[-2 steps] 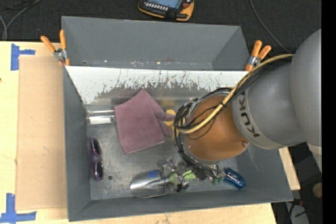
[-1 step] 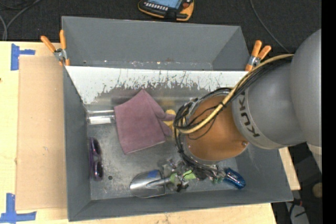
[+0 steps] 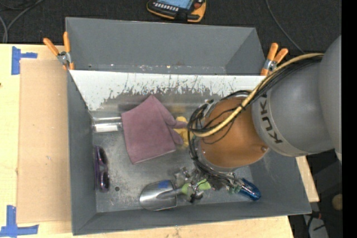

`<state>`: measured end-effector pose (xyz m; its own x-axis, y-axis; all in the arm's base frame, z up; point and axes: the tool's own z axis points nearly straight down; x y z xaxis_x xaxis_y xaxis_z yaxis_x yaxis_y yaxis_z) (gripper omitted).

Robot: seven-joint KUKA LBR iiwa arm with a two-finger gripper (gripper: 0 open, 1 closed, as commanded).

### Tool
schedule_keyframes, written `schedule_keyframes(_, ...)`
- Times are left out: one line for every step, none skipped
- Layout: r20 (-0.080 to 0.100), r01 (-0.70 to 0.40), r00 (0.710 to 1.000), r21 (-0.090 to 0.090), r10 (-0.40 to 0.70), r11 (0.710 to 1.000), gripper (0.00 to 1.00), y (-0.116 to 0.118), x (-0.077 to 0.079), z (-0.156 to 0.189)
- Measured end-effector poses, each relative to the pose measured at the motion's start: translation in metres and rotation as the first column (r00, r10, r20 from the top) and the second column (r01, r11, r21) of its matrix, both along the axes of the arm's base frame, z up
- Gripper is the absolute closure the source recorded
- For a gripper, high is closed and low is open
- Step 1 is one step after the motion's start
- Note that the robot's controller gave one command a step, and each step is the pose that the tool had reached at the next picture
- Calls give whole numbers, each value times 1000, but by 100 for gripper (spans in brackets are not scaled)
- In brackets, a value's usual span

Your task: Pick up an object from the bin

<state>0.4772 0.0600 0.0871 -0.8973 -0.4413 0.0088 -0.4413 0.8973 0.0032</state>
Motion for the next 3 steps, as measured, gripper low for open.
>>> schedule_keyframes(8,-58,998,1,58,998,100,3,14,12)
schedule_keyframes(6,4,1000,2,-4,1000,100,1,3,-8)
schedule_keyframes(9,-54,998,3,54,999,100,4,7,91)
